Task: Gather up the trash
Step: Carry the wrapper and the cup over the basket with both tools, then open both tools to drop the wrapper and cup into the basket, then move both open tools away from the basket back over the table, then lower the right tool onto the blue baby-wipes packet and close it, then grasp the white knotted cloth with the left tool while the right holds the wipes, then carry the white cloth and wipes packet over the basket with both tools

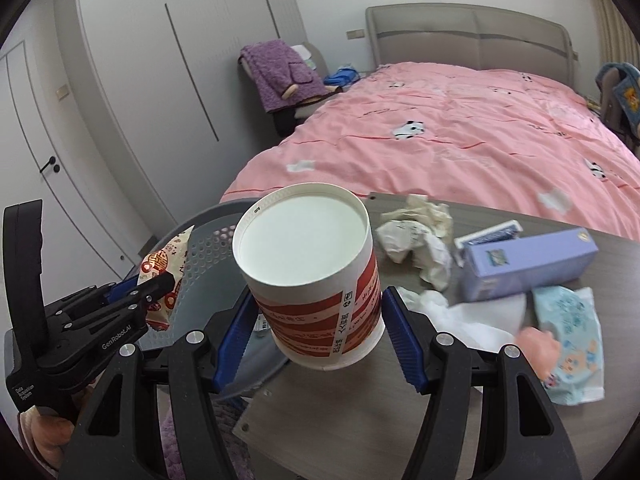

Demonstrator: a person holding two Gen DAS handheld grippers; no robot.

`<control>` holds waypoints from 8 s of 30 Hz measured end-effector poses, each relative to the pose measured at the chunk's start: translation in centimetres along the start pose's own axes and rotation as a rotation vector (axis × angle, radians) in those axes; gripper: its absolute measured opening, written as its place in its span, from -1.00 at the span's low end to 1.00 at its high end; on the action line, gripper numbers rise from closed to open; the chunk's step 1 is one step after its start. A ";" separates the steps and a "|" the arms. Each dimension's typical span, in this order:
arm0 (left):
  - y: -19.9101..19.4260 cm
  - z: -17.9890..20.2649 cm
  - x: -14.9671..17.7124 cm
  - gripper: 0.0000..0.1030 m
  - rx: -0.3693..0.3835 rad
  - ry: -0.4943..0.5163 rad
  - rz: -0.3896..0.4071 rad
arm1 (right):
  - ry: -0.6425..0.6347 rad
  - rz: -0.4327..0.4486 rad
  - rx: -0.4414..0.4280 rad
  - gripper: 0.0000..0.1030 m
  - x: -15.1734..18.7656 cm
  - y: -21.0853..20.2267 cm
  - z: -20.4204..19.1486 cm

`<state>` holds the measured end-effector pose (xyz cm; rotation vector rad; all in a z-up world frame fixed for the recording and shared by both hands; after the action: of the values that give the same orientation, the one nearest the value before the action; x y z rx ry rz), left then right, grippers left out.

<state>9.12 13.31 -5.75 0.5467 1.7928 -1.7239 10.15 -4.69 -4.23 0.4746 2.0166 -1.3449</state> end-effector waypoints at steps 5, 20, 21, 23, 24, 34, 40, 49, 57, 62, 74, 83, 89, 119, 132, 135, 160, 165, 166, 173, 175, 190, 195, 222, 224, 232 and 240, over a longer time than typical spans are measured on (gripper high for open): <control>1.4 -1.5 -0.4 -0.57 -0.005 -0.024 -0.015 | -0.033 -0.031 -0.033 0.20 -0.7 2.3 -2.1; 3.2 -3.0 -0.7 -0.50 -0.017 -0.057 -0.034 | -0.085 -0.067 -0.073 0.24 -1.4 5.1 -4.7; 3.1 -3.0 -0.7 -0.42 -0.019 -0.056 -0.031 | -0.087 -0.068 -0.073 0.24 -1.5 5.2 -4.7; 2.9 -3.0 -0.7 -0.25 -0.026 -0.056 -0.026 | -0.085 -0.064 -0.071 0.34 -1.6 5.2 -4.7; 2.8 -3.1 -0.7 -0.11 -0.028 -0.057 -0.024 | -0.083 -0.057 -0.071 0.40 -1.7 5.2 -4.6; 1.8 -4.1 -0.6 0.09 -0.066 -0.064 -0.013 | -0.084 -0.047 -0.065 0.48 -1.7 4.9 -4.6; 1.4 -4.6 -0.4 0.09 -0.076 -0.069 -0.009 | -0.090 -0.044 -0.058 0.48 -1.6 4.5 -5.0; 0.8 -4.8 0.1 0.19 -0.091 -0.068 -0.002 | -0.086 -0.045 -0.045 0.48 -0.8 4.0 -5.0; -0.2 -5.0 0.4 0.36 -0.095 -0.073 0.013 | -0.082 -0.035 -0.033 0.48 -0.4 2.8 -4.8; -1.1 -5.0 0.5 0.38 -0.093 -0.075 0.026 | -0.079 -0.019 -0.024 0.49 -0.3 1.8 -4.6; -3.6 -3.5 0.9 0.41 -0.073 -0.050 0.053 | -0.064 0.024 -0.010 0.59 0.1 -1.3 -3.8; -5.2 -1.2 1.7 0.41 -0.038 -0.003 0.067 | -0.033 0.048 0.021 0.60 1.3 -3.8 -1.9; -5.7 1.1 2.3 0.41 -0.008 0.039 0.065 | 0.001 0.063 0.054 0.61 2.4 -5.7 0.2; -4.6 13.6 2.5 0.41 0.127 0.201 0.018 | 0.224 0.060 0.248 0.62 6.5 -10.5 15.1; -2.1 14.5 2.3 0.41 0.114 0.205 -0.023 | 0.266 0.012 0.290 0.62 6.4 -7.5 19.2; -1.6 14.7 2.4 0.41 0.112 0.206 -0.032 | 0.272 -0.001 0.295 0.62 6.2 -6.8 19.8; -0.5 15.0 2.8 0.41 0.120 0.200 -0.061 | 0.264 -0.079 0.292 0.30 6.0 -3.5 20.5; -0.5 15.6 2.6 0.41 0.137 0.202 -0.065 | 0.261 -0.072 0.274 -0.17 6.0 -3.6 20.3; -0.5 15.7 2.6 0.41 0.140 0.203 -0.066 | 0.260 -0.072 0.270 -0.21 6.0 -3.7 20.3; -0.3 16.7 2.9 0.41 0.152 0.213 -0.084 | 0.281 -0.041 0.254 -0.26 6.3 -4.5 20.4; -0.2 17.0 3.0 0.41 0.157 0.215 -0.090 | 0.294 -0.025 0.256 -0.27 6.3 -5.2 20.7; 2.6 20.5 1.9 0.41 0.196 0.210 -0.130 | 0.359 0.036 0.260 -0.27 7.8 -8.8 22.5; 4.3 21.3 1.6 0.41 0.183 0.203 -0.150 | 0.373 0.049 0.261 -0.27 8.2 -9.6 22.9; 6.4 22.2 2.2 -0.38 0.184 0.225 -0.186 | 0.420 0.050 0.235 -0.27 9.0 -10.0 23.6; 6.0 21.8 2.2 -0.38 0.182 0.222 -0.183 | 0.417 0.052 0.237 -0.27 8.9 -10.2 23.6; 3.7 19.6 2.1 -0.38 0.155 0.217 -0.142 | 0.405 0.061 0.236 -0.27 8.7 -10.9 22.6; 1.7 17.5 1.7 -0.38 0.144 0.194 -0.101 | 0.362 0.070 0.231 -0.27 8.0 -11.4 20.5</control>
<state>11.26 -4.06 -8.00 0.7167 1.8650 -1.9372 3.96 -28.46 -7.28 0.9435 2.1090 -1.5429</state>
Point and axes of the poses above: each gripper's, at about its wrist camera, not at the fingertips, and y roughly the way its jaws point, z to its right, x to its underside, the point moved 6 cm from there along y, roughly the way its jaws point, and after that the axes turned 1 degree about -z, right-handed, at the moved point
